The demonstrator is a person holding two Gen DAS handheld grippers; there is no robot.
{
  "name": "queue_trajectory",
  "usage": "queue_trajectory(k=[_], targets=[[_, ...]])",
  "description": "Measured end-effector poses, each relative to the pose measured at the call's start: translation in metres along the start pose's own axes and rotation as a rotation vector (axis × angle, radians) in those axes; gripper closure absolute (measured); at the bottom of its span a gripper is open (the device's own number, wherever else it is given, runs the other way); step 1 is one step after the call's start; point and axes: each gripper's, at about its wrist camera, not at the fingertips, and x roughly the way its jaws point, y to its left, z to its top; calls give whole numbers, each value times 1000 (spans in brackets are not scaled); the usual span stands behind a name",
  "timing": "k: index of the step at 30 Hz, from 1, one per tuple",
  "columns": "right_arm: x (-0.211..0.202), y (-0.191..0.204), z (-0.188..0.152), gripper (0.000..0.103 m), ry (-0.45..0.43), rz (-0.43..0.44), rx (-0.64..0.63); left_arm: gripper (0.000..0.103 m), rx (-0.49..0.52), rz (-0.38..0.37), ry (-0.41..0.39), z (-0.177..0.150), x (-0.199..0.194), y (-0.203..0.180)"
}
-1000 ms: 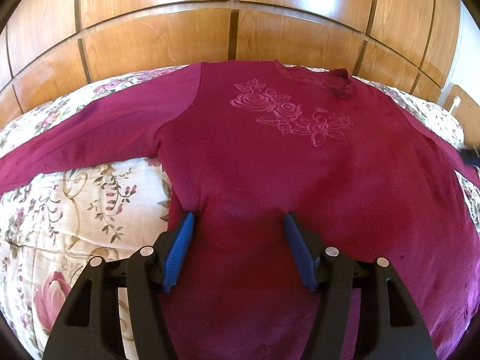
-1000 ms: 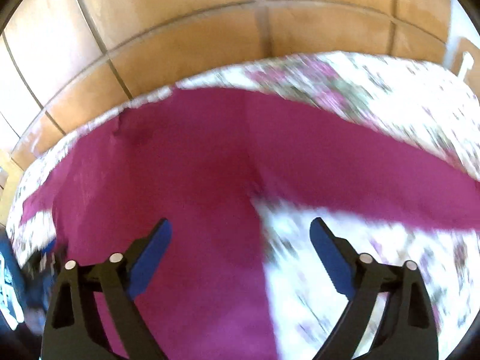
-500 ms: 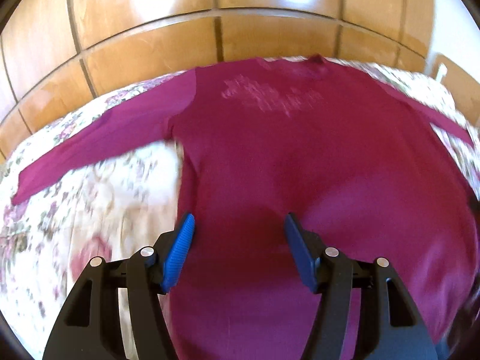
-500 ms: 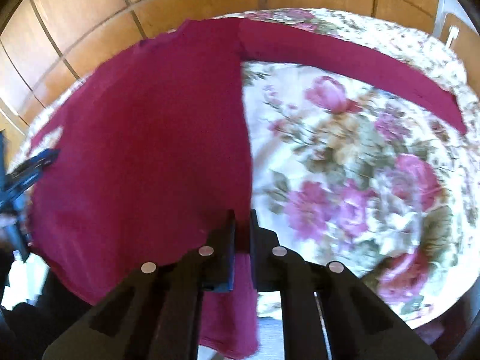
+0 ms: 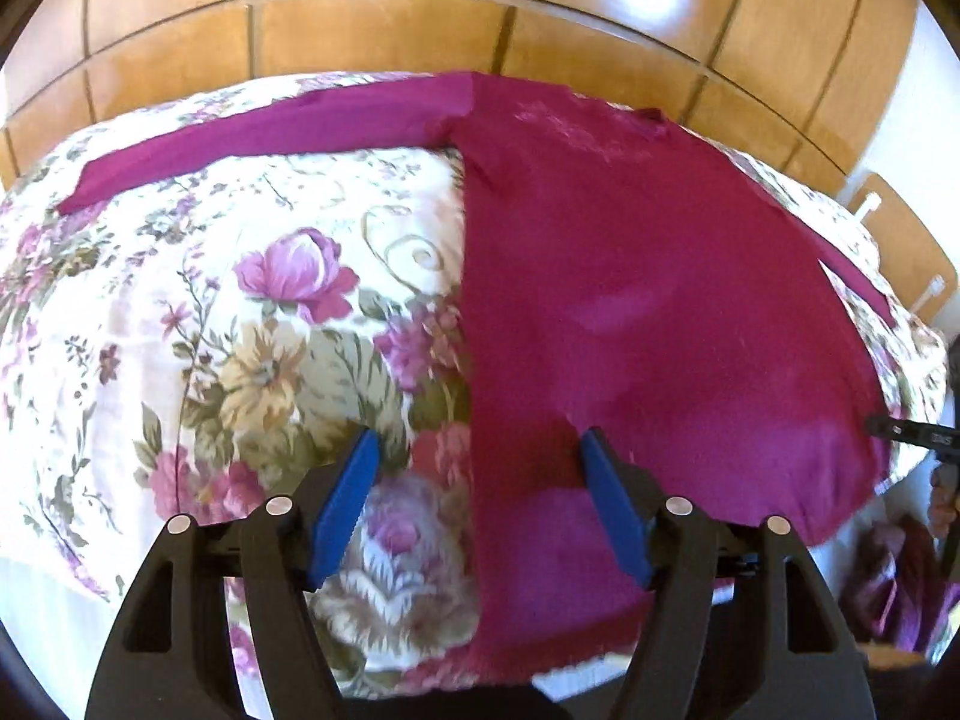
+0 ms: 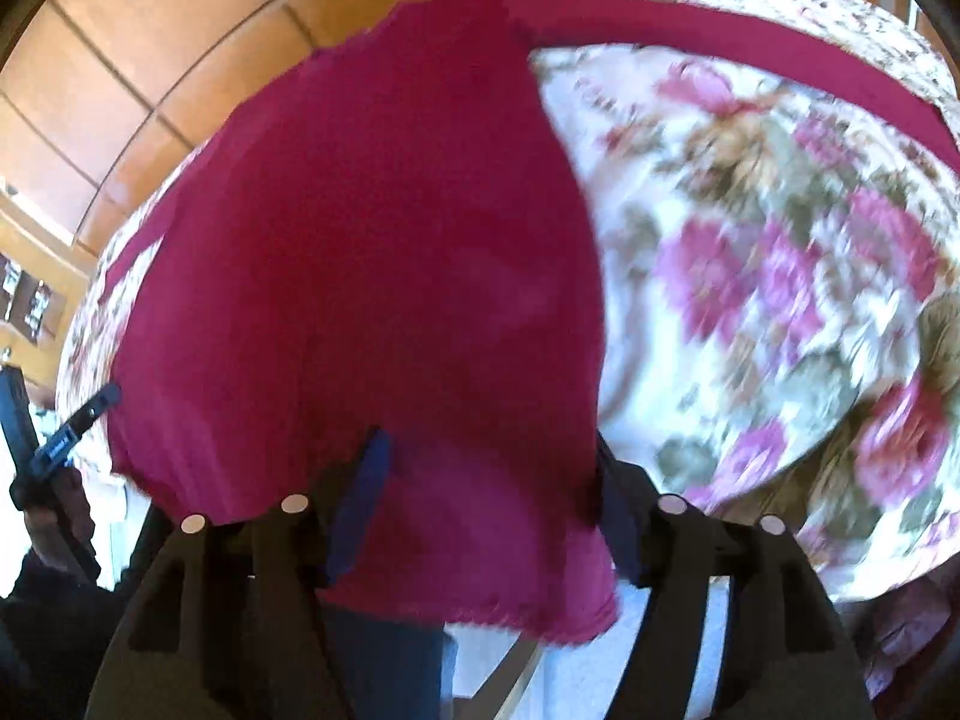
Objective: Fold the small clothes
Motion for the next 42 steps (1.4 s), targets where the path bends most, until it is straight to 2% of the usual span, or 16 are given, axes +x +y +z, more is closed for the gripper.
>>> queue_trajectory(k=[1, 3, 5, 6, 9, 12, 19, 21, 22, 24, 28, 30, 32, 36, 39, 42], targets=[[-3, 2, -2, 72, -2, -4, -5, 39, 2, -19, 13, -4, -1, 2], [-10, 5, -1, 94, -11, -6, -12, 75, 3, -66, 46, -9, -1, 5], [-25, 13, 3, 95, -37, -20, -46, 96, 6, -105, 54, -11, -4, 2], [-31, 14, 8, 95, -59, -10, -52, 96, 8, -113, 53, -10, -7, 1], [-67, 17, 16, 96, -147, 38, -51, 97, -11, -193, 21, 0, -25, 0], [-68, 7, 16, 96, -128, -2, -47, 97, -35, -248, 6, 5, -40, 5], [-21, -3, 3, 94, 0, -66, -27, 95, -5, -139, 104, -10, -18, 7], [-22, -9, 5, 82, 2, -64, -9, 74, -18, -143, 90, -9, -20, 10], [-24, -14, 7, 67, -4, -52, 4, 70, -34, -138, 68, -6, -24, 12], [-35, -27, 11, 52, -55, -40, 51, 64, -49, -133, 24, 4, -29, 14], [-53, -65, 32, 49, -191, -12, 243, 64, -13, -89, -56, 29, -30, 0], [-59, -99, 46, 48, -272, -1, 383, 51, 16, -58, -72, 42, -23, -12], [-60, -131, 57, 47, -339, 5, 522, 50, 36, -48, -91, 57, -11, -27], [-58, -192, 76, 50, -458, 40, 780, 50, 45, -74, -39, 75, 22, -54], [-51, -222, 96, 54, -499, 67, 890, 50, 72, -87, 2, 78, 39, -69], [-45, -247, 116, 54, -529, -8, 961, 50, 115, -69, 24, 77, 49, -79]])
